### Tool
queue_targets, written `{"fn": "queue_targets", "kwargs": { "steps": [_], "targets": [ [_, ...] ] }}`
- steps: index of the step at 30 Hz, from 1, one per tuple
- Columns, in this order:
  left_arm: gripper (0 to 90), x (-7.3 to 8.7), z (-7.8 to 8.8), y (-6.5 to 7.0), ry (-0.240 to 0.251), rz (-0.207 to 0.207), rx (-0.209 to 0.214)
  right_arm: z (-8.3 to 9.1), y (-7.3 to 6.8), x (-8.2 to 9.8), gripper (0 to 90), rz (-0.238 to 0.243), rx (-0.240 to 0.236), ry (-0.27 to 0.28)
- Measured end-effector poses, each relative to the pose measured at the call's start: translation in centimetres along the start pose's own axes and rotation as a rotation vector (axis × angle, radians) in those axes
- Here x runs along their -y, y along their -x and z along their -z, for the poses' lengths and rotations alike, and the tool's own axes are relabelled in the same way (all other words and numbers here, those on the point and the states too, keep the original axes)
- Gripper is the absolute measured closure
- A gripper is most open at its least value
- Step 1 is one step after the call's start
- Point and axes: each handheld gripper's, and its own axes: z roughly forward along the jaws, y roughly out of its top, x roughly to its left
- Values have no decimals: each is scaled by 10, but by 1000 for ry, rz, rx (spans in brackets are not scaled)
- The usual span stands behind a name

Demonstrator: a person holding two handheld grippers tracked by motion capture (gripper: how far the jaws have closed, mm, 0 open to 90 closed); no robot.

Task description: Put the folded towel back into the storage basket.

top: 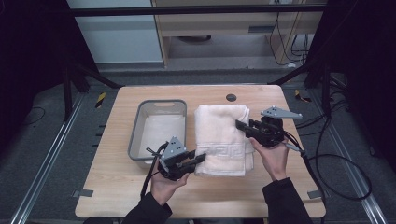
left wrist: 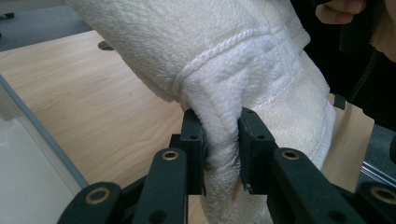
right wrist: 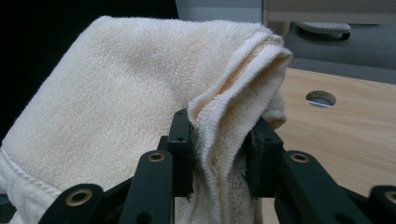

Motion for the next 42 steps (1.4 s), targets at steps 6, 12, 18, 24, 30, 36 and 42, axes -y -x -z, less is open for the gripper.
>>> {"fn": "queue_targets", "kwargs": {
  "steps": [6,12,18,24,30,36,42],
  "targets": [
    [736,-4,8,-6,18,5,-12,-3,-8,-11,675,15,2,13],
    [736,-8,15,-11,36,11,-20,-7,-13,-18,675,15,-3,28],
    [736,-12,25,-19,53,13,-36,-12,-21,-28,675,25,-10,37],
    [737,-14,33,-26,61,20,-59,-21,-28,-37,675,35,-14,39],
    [736,-14,40,-31,70,23,-81,-28,-36,-43,674,50,-14,45],
    [736,-15,46,-36,76,26,-95,-33,-41,-48,675,57,-21,52],
    [736,-15,54,-44,80,37,-116,-42,-50,-54,674,64,-25,56]
  ]
}}
